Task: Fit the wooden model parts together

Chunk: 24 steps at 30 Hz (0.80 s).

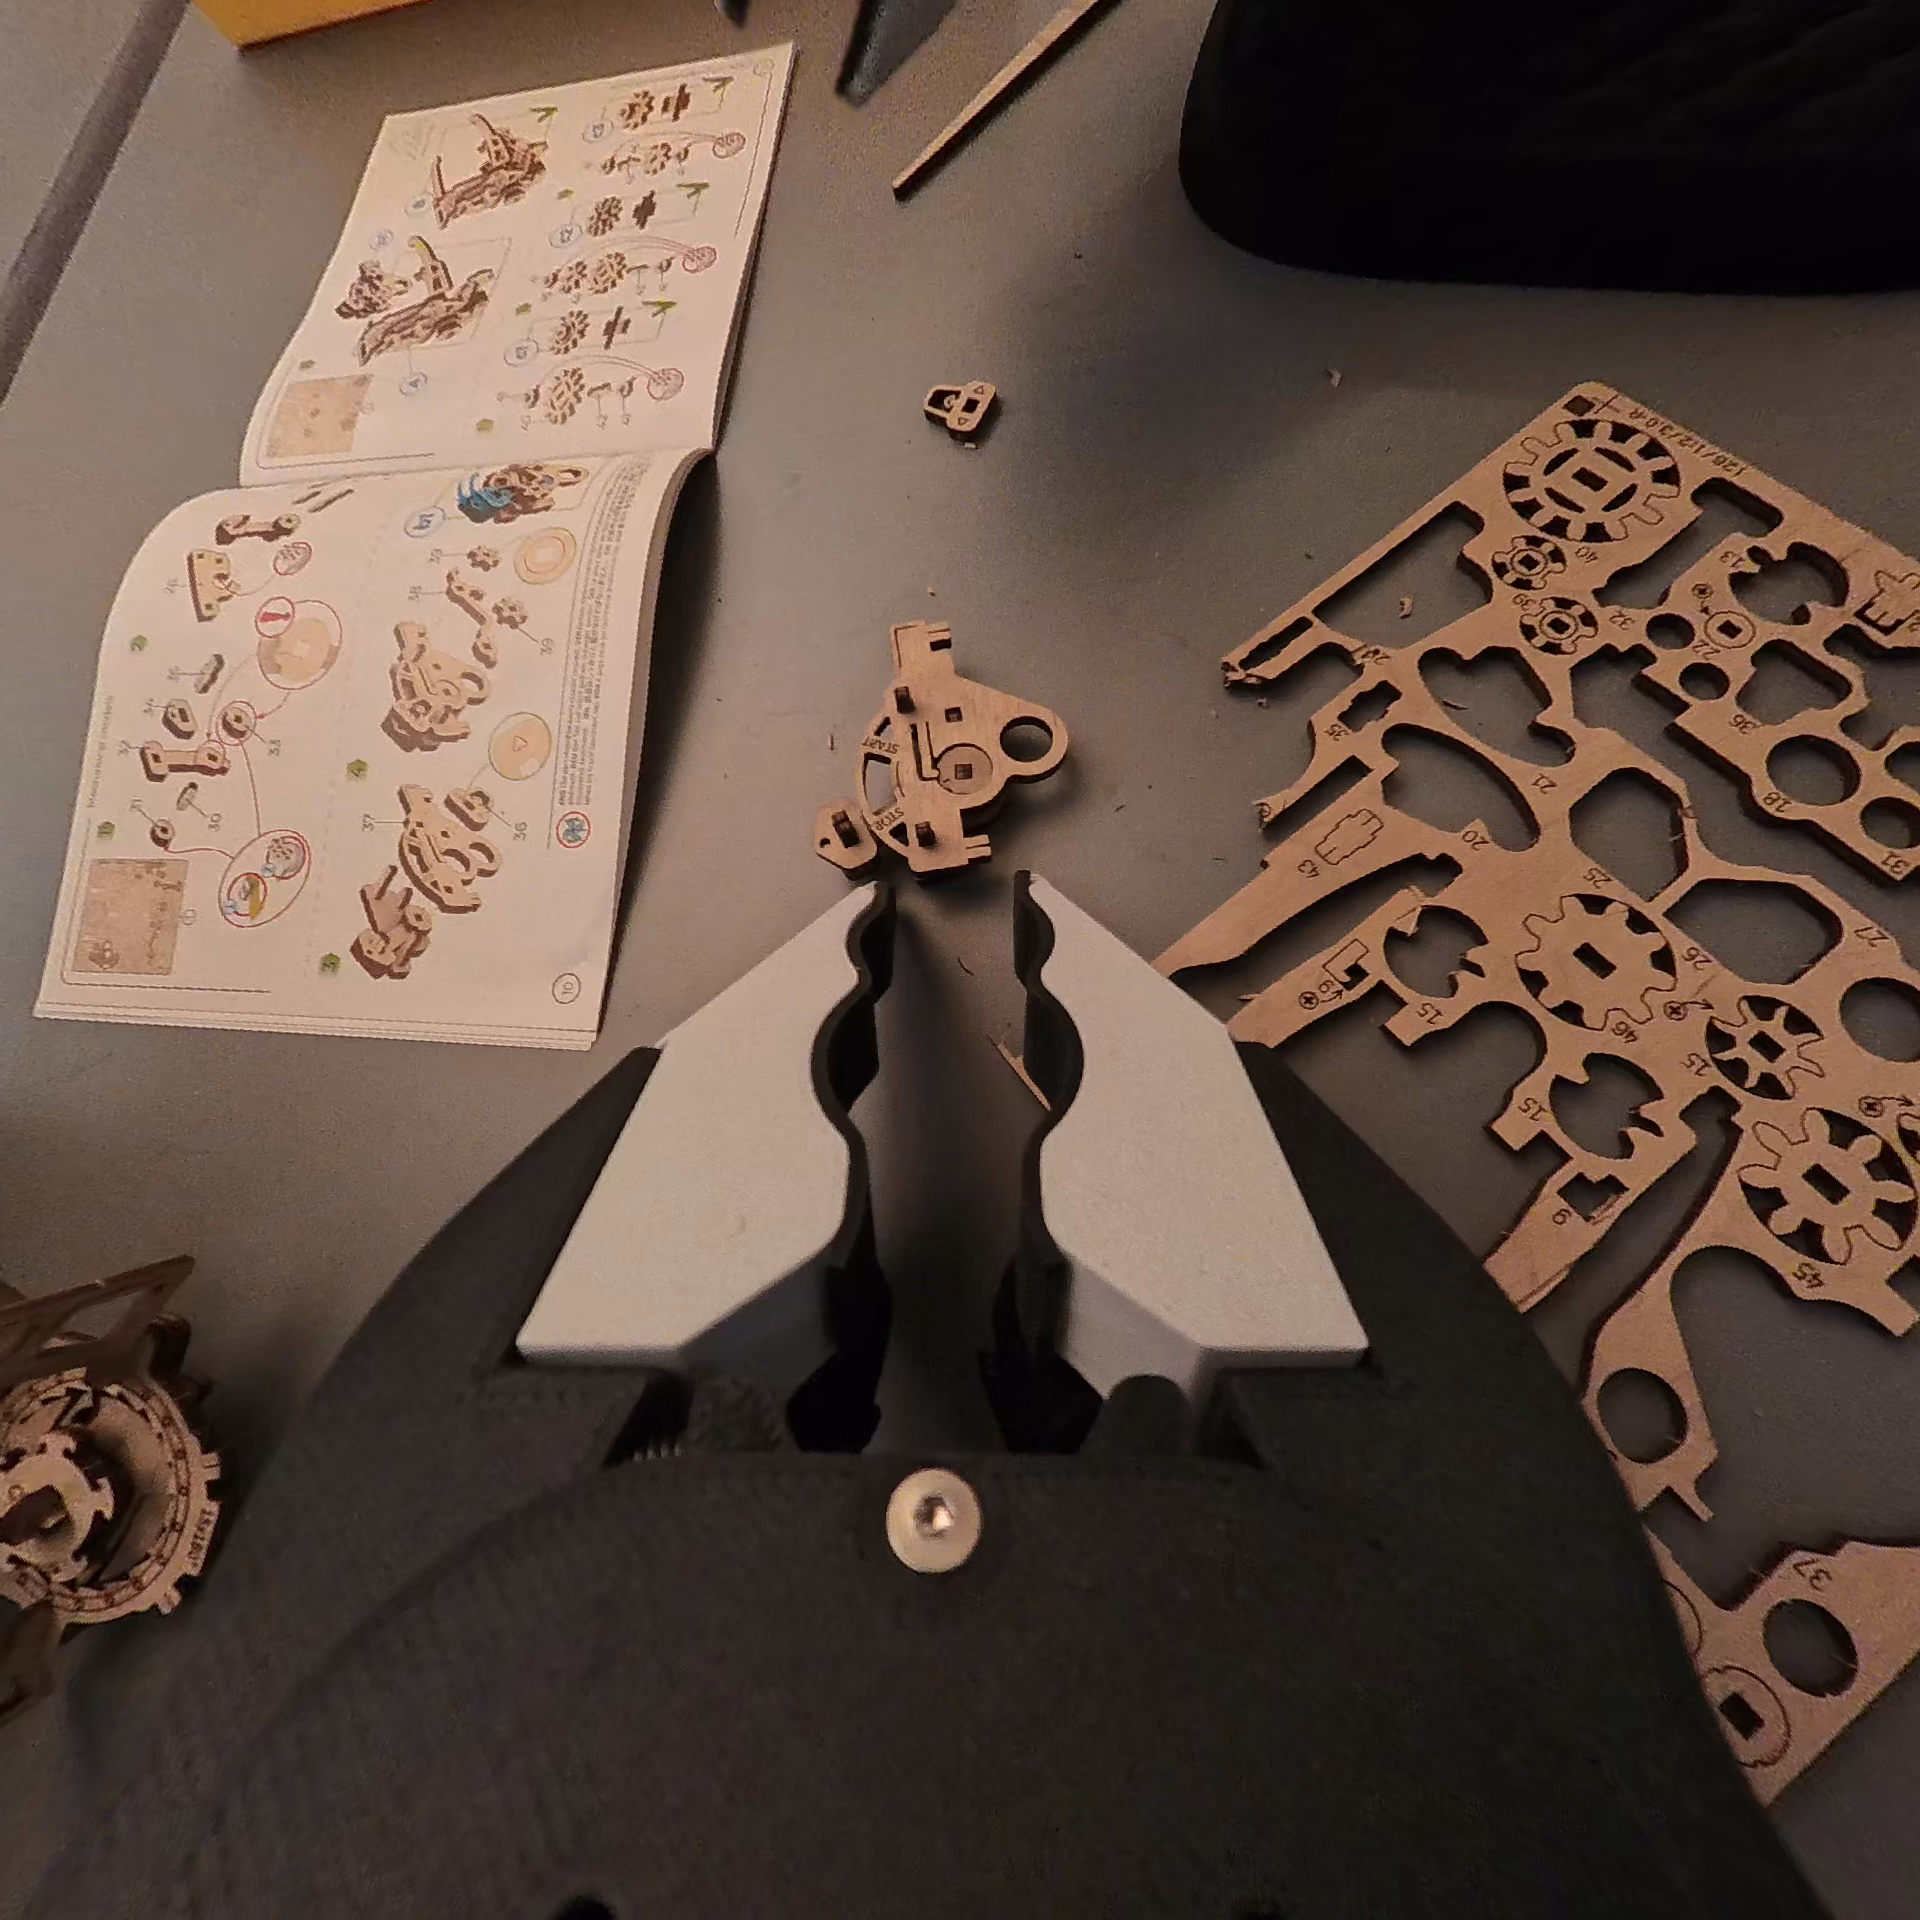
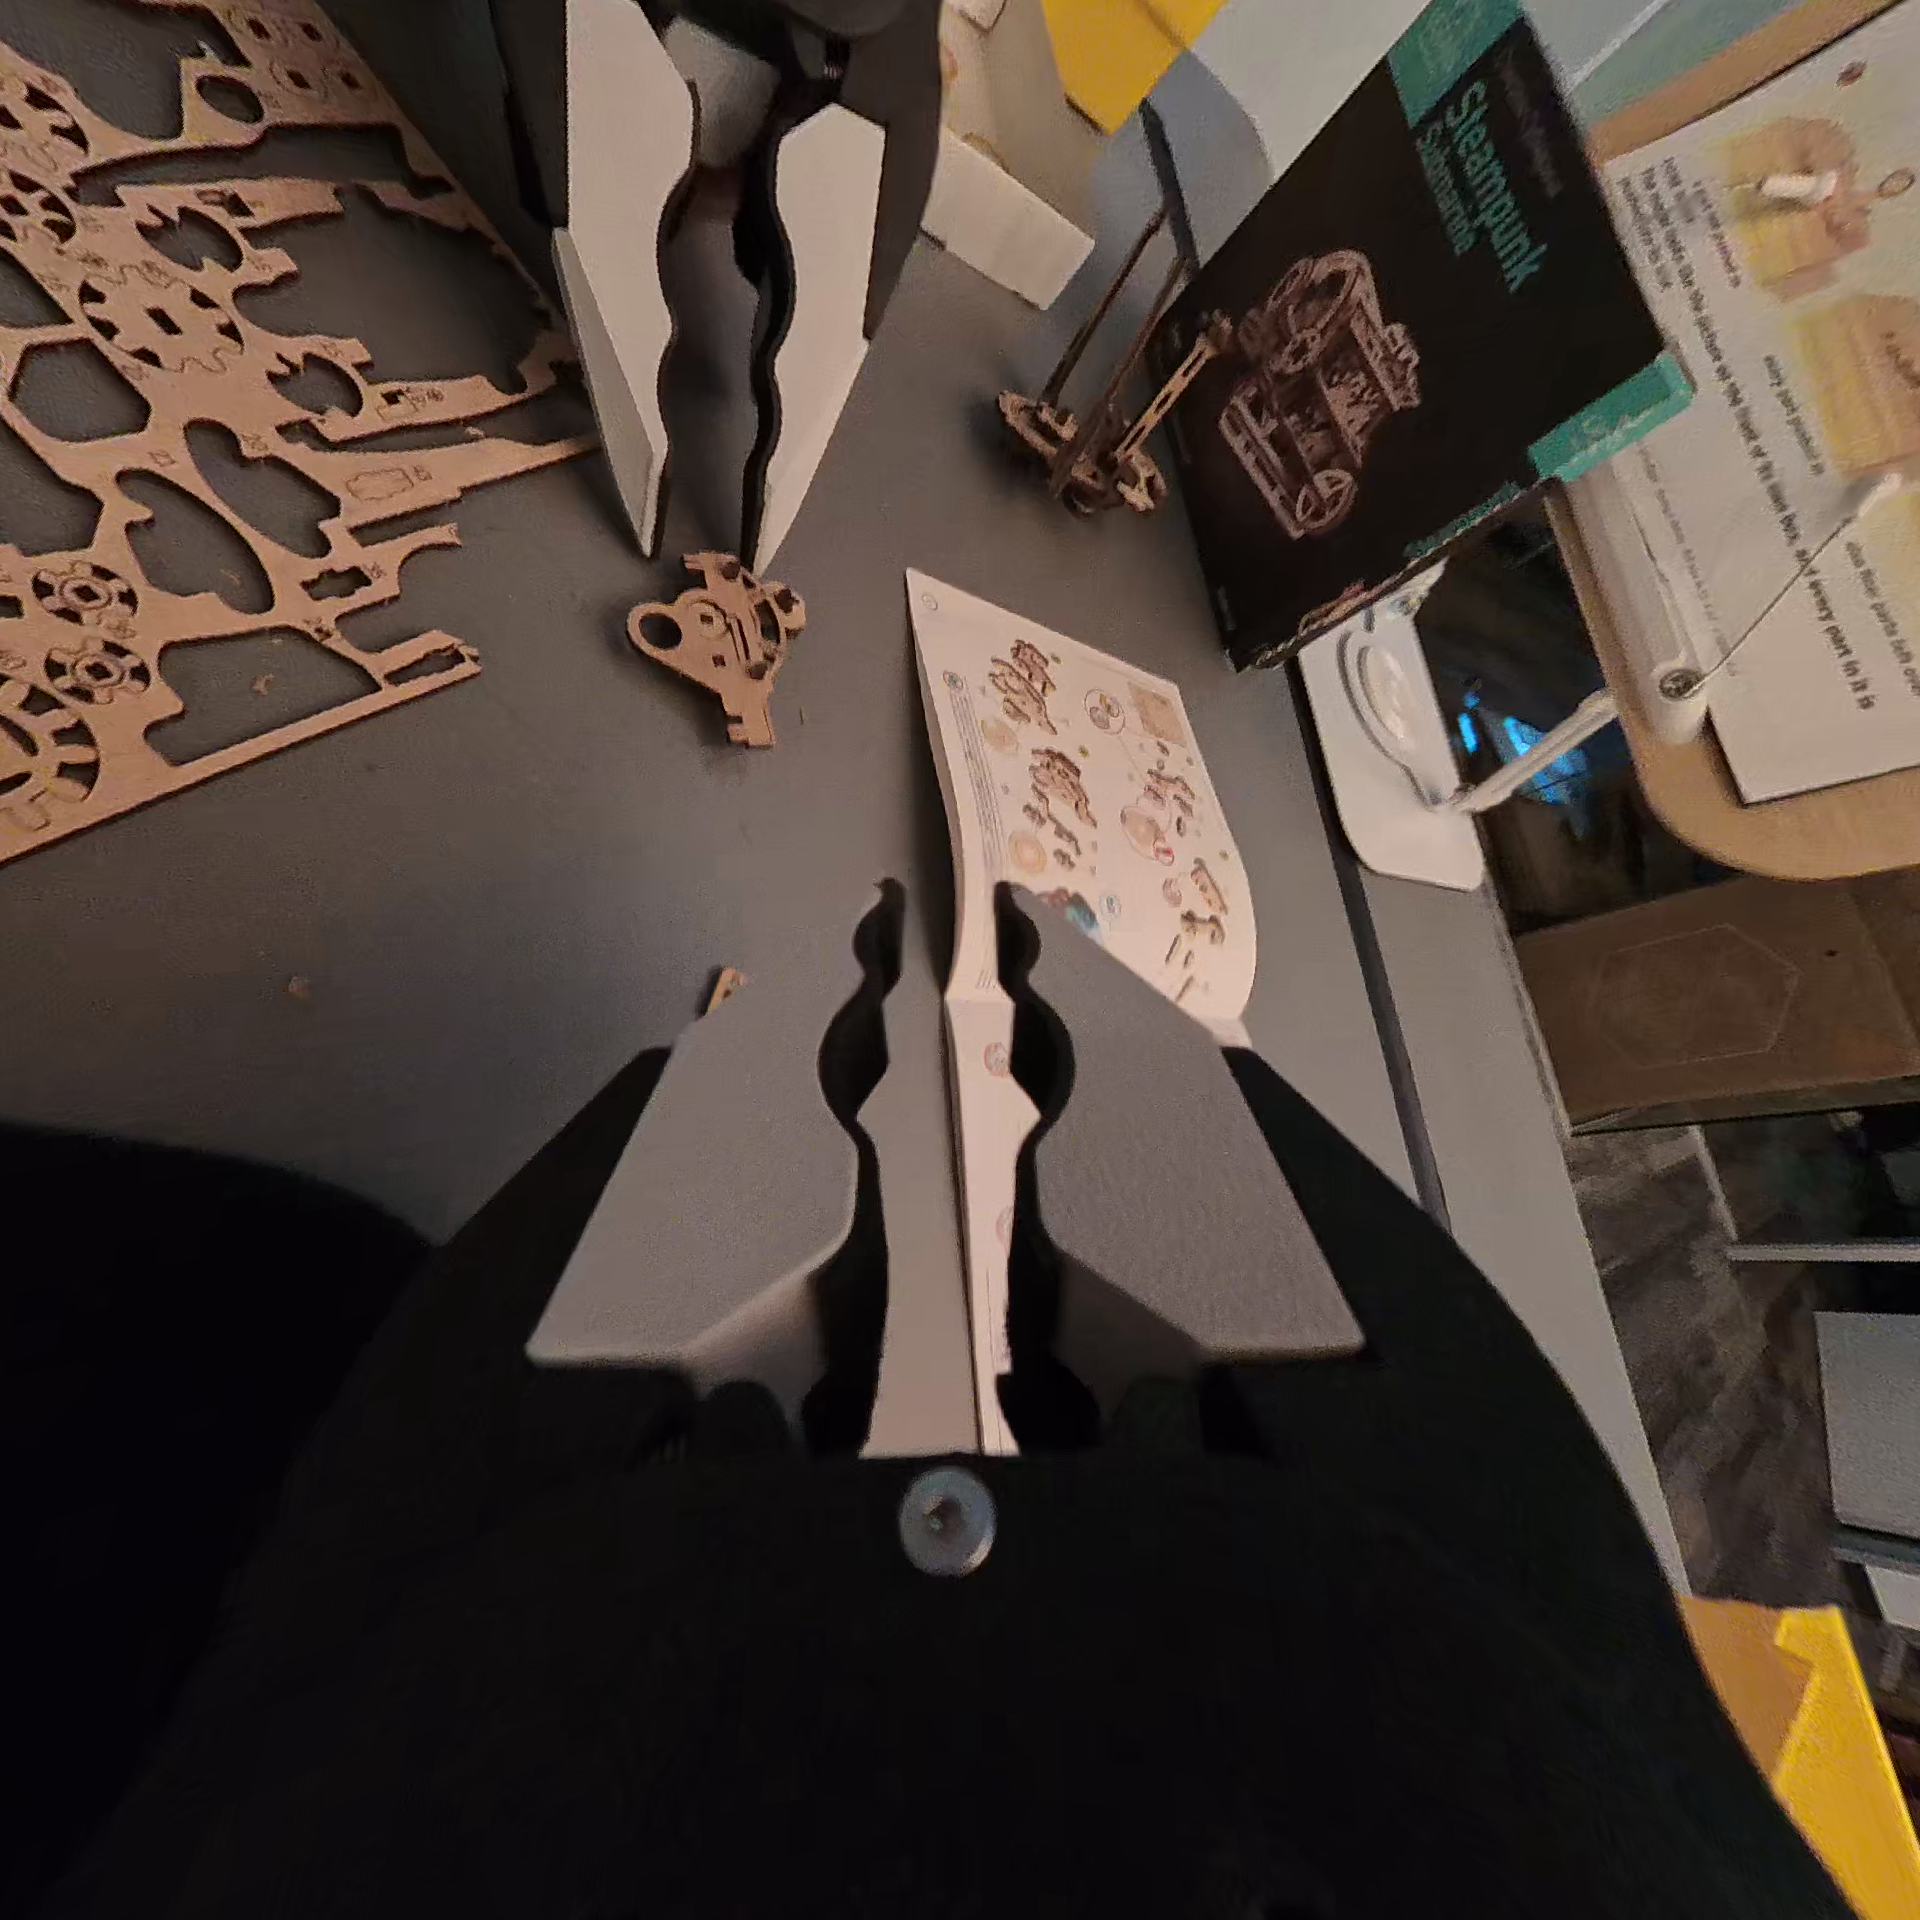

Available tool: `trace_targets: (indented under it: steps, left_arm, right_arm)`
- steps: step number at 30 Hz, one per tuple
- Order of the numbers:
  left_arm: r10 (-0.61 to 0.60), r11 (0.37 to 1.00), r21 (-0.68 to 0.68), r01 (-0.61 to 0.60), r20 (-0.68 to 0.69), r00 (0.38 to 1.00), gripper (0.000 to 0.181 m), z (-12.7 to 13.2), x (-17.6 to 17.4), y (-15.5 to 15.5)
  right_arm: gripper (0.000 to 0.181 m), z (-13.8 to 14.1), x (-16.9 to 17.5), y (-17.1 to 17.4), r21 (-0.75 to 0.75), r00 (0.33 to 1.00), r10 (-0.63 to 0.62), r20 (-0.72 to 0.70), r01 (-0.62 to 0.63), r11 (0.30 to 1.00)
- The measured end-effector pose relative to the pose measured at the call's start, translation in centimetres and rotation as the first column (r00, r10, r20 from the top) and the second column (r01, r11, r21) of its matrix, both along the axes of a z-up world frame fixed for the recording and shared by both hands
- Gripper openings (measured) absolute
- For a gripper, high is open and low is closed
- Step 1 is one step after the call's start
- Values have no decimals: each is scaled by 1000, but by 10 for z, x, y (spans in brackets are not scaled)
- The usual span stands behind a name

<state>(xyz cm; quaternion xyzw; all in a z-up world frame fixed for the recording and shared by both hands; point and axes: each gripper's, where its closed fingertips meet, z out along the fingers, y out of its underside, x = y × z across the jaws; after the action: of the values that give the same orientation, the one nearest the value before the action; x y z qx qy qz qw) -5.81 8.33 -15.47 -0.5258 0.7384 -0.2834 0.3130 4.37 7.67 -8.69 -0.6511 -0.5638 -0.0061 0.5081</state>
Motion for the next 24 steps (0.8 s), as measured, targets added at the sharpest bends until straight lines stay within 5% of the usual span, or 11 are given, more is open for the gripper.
trace_targets:
  steps: [10,24]
  left_arm:
    - [3,1000,-2,-3,0,1000,22,0,0,0]
    - [10,1000,-9,-10,-2,1000,23,0,0,1]
  right_arm:
    - [23,-33,9,-6,-100,991,17,136,-4,995]
    - [34,-46,9,-24,-394,999,38,-19,-42,918]
